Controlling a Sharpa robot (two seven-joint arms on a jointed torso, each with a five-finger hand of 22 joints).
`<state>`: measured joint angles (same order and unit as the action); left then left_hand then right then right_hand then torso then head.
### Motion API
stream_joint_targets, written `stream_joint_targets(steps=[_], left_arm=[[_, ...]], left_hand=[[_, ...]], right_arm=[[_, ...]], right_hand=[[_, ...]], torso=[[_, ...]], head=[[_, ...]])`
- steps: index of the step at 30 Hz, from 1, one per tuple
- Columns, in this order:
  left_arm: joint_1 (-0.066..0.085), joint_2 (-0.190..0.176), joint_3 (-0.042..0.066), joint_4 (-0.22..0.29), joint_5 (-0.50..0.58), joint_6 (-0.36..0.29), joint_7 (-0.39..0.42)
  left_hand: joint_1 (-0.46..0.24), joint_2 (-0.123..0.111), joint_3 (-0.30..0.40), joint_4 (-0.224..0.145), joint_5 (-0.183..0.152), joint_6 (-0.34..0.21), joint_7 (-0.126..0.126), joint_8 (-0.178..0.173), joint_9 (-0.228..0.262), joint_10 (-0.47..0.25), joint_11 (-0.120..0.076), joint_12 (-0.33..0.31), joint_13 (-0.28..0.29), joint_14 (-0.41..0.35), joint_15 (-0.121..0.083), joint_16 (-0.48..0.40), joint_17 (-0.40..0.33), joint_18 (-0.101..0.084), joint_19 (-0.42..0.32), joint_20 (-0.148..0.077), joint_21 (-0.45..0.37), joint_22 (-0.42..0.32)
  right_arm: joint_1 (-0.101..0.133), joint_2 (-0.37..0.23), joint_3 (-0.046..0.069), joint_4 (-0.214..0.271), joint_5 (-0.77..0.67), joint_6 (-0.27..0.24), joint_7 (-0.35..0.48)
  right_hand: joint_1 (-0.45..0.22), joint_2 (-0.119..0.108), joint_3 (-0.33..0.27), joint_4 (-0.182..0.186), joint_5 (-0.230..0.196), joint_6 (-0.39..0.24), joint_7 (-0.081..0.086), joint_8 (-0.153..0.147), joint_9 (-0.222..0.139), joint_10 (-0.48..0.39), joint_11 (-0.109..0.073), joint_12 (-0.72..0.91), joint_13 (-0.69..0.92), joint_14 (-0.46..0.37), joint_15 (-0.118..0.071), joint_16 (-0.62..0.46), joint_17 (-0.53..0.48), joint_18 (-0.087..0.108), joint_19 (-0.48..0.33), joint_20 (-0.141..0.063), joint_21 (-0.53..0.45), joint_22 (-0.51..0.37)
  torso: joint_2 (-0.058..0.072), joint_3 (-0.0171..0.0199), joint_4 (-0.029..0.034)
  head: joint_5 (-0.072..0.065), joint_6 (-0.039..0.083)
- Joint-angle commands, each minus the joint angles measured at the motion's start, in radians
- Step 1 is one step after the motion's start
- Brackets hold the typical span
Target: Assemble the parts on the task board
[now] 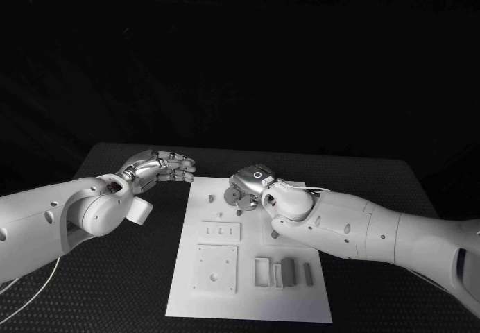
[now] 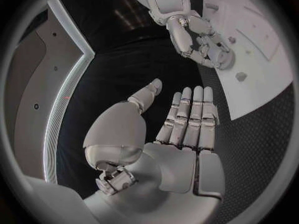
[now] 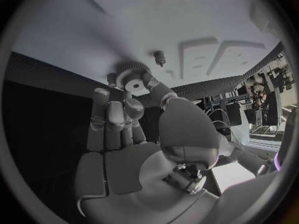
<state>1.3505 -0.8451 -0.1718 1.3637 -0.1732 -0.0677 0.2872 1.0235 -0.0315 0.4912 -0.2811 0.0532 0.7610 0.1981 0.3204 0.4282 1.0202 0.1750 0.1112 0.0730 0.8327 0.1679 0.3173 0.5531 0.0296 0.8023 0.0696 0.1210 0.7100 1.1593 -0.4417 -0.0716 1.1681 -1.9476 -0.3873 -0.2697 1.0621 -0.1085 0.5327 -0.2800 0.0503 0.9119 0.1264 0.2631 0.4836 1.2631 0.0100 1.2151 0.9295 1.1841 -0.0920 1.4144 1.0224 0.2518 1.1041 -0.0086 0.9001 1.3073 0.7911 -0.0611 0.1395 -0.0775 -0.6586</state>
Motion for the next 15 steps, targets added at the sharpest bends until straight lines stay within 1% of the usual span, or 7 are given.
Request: stream_joint_targets(steps=[1,4,6,8,9,12,15], left_arm=[[0.001,0.002,0.001,0.002,-0.001,0.009,0.005],[0.001,0.001,0.001,0.002,-0.001,0.009,0.004],[0.001,0.001,0.001,0.001,-0.001,0.009,0.003],[0.001,0.002,0.001,0.000,-0.001,0.010,0.003],[0.001,0.002,0.001,-0.001,-0.001,0.009,0.003],[0.001,0.002,0.001,-0.002,-0.001,0.010,-0.004],[0.001,0.002,0.001,-0.002,-0.001,0.014,-0.006]], left_hand=[[-0.011,-0.001,-0.008,0.000,0.001,-0.004,0.017,-0.004,-0.001,0.002,0.006,-0.004,-0.001,0.001,0.005,-0.006,0.001,0.011,-0.003,0.002,-0.005,0.002],[-0.012,-0.002,-0.009,0.000,0.001,-0.004,0.017,-0.004,-0.001,0.001,0.006,-0.005,-0.001,0.001,0.005,-0.006,0.001,0.011,-0.003,0.002,-0.006,0.002],[-0.012,-0.002,-0.009,0.000,0.001,-0.005,0.017,-0.004,-0.001,0.001,0.007,-0.005,-0.001,0.001,0.005,-0.006,0.001,0.011,-0.003,0.002,-0.006,0.002],[-0.012,-0.003,-0.009,0.000,0.001,-0.005,0.017,-0.004,-0.002,0.001,0.007,-0.005,-0.001,0.001,0.005,-0.007,0.001,0.011,-0.003,0.002,-0.006,0.002],[-0.012,-0.003,-0.009,0.000,0.001,-0.005,0.017,-0.004,-0.002,0.001,0.007,-0.005,-0.001,0.001,0.005,-0.007,0.001,0.011,-0.003,0.002,-0.006,0.002],[-0.013,-0.003,-0.010,-0.001,0.001,-0.006,0.018,-0.005,-0.002,0.000,0.007,-0.006,-0.002,0.001,0.005,-0.007,0.001,0.011,-0.003,0.002,-0.006,0.002],[-0.013,-0.004,-0.010,-0.001,0.001,-0.008,0.019,-0.006,-0.002,-0.001,0.008,-0.007,-0.002,0.001,0.005,-0.008,0.001,0.011,-0.003,0.002,-0.006,0.002]], right_arm=[[-0.001,-0.002,-0.001,-0.001,0.023,-0.003,0.003],[-0.001,-0.005,-0.001,-0.001,0.030,-0.009,0.008],[-0.001,-0.009,0.000,0.002,0.032,-0.011,0.011],[-0.001,-0.013,0.000,0.005,0.038,-0.012,0.013],[-0.001,-0.015,0.000,0.006,0.042,-0.013,0.013],[-0.001,-0.019,0.000,0.006,0.067,-0.002,0.019],[-0.001,-0.021,0.000,0.005,0.086,0.005,0.024]], right_hand=[[-0.007,-0.026,0.007,0.009,0.003,-0.022,0.011,-0.016,-0.015,0.001,0.014,-0.008,-0.003,-0.005,0.010,-0.007,-0.008,0.010,0.006,0.001,-0.008,0.009],[-0.012,-0.044,0.015,0.022,0.003,-0.046,0.016,-0.030,-0.023,0.001,0.019,-0.008,-0.004,-0.005,0.015,-0.007,-0.010,0.010,0.008,0.002,-0.010,0.008],[-0.017,-0.070,0.026,0.043,0.002,-0.073,0.018,-0.044,-0.031,0.000,0.020,-0.011,-0.007,-0.008,0.018,-0.009,-0.011,0.010,0.009,0.002,-0.012,0.006],[-0.017,-0.096,0.042,0.068,0.002,-0.078,0.017,-0.045,-0.032,0.000,0.020,-0.013,-0.010,-0.010,0.017,-0.010,-0.011,0.010,0.009,0.003,-0.014,0.005],[-0.017,-0.102,0.046,0.077,0.002,-0.079,0.018,-0.045,-0.032,0.000,0.020,-0.013,-0.011,-0.010,0.017,-0.009,-0.011,0.010,0.010,0.002,-0.015,0.006],[-0.015,-0.105,0.051,0.087,0.003,-0.077,0.017,-0.042,-0.031,0.001,0.020,-0.013,-0.012,-0.010,0.017,-0.008,-0.011,0.010,0.010,0.002,-0.014,0.006],[-0.007,-0.093,0.054,0.087,0.003,-0.074,0.016,-0.039,-0.029,0.000,0.019,-0.012,-0.012,-0.010,0.016,-0.008,-0.011,0.010,0.009,0.001,-0.014,0.008]], torso=[[0.000,-0.0004,-0.0006],[0.000,-0.0004,-0.0004],[0.000,0.0002,0.0000],[0.000,0.0006,0.0005],[0.000,0.0012,0.0010],[0.000,0.0006,0.0006],[0.000,-0.0001,0.0000]], head=[[0.000,0.001],[0.000,0.001],[0.001,0.000],[0.001,0.000],[0.001,-0.001],[0.000,-0.002],[-0.004,-0.001]])
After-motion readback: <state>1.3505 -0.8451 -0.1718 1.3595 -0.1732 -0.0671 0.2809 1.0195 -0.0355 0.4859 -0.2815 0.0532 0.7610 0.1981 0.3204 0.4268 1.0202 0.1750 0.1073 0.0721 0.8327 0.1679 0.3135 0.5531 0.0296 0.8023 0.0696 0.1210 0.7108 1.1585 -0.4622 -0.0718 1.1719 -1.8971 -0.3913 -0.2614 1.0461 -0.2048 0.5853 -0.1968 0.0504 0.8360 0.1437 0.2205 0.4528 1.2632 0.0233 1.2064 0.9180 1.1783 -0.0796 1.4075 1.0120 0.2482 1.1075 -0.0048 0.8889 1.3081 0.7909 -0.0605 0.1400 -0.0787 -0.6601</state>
